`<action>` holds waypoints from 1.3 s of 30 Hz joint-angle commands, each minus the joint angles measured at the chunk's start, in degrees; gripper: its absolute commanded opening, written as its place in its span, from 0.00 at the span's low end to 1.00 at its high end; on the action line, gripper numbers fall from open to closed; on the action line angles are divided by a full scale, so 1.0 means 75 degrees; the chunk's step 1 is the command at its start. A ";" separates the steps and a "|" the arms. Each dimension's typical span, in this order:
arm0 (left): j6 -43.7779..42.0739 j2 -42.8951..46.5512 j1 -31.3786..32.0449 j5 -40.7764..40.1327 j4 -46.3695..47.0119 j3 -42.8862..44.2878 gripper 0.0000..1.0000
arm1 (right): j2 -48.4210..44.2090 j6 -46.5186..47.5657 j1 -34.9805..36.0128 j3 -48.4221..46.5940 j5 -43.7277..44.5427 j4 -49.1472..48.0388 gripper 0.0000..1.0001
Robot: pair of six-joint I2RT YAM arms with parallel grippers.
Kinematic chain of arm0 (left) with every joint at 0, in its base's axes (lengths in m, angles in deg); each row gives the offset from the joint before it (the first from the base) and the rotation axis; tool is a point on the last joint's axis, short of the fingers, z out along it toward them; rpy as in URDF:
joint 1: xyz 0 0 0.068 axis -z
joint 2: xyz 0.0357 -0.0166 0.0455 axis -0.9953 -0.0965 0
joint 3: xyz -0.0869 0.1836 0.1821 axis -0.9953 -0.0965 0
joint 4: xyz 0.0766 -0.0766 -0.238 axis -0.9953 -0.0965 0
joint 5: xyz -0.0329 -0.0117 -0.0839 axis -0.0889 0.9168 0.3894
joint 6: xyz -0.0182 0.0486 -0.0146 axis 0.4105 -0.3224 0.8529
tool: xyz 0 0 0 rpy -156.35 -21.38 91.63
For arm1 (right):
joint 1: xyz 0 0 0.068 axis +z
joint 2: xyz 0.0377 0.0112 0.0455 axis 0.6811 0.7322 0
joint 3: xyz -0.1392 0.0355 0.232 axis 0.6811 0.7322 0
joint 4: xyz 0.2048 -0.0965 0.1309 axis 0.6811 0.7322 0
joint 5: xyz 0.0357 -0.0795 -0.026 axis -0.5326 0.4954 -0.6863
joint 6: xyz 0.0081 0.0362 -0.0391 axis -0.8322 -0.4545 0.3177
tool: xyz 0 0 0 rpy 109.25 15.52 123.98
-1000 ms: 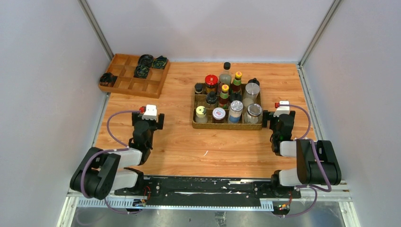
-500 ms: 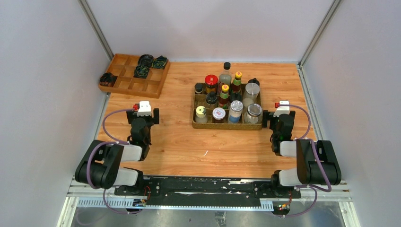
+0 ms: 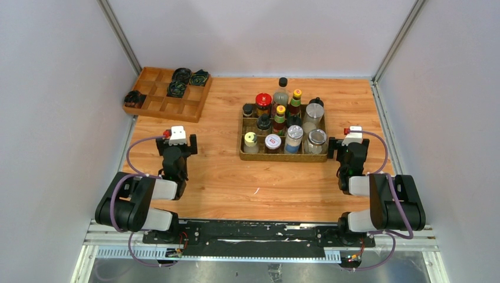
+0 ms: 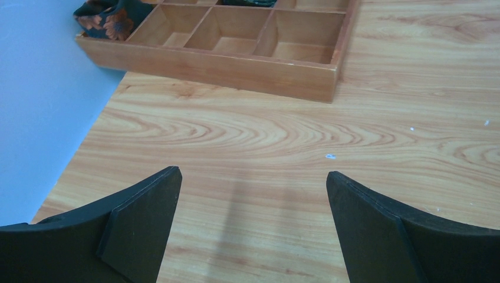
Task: Organize the condiment bottles
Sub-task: Reset both arms
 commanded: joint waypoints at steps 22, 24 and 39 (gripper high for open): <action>0.0312 -0.0025 -0.0161 -0.0458 0.0178 0.0040 1.00 | 0.0069 -0.0038 0.0176 -0.0217 -0.0536 0.0008 1.00; 0.0315 -0.0030 -0.0161 -0.0459 0.0178 0.0043 1.00 | 0.0069 -0.0038 0.0169 -0.0218 -0.0535 0.0008 1.00; 0.0315 -0.0026 -0.0161 -0.0451 0.0195 0.0040 1.00 | 0.0069 -0.0020 0.0175 -0.0207 -0.0546 -0.0010 1.00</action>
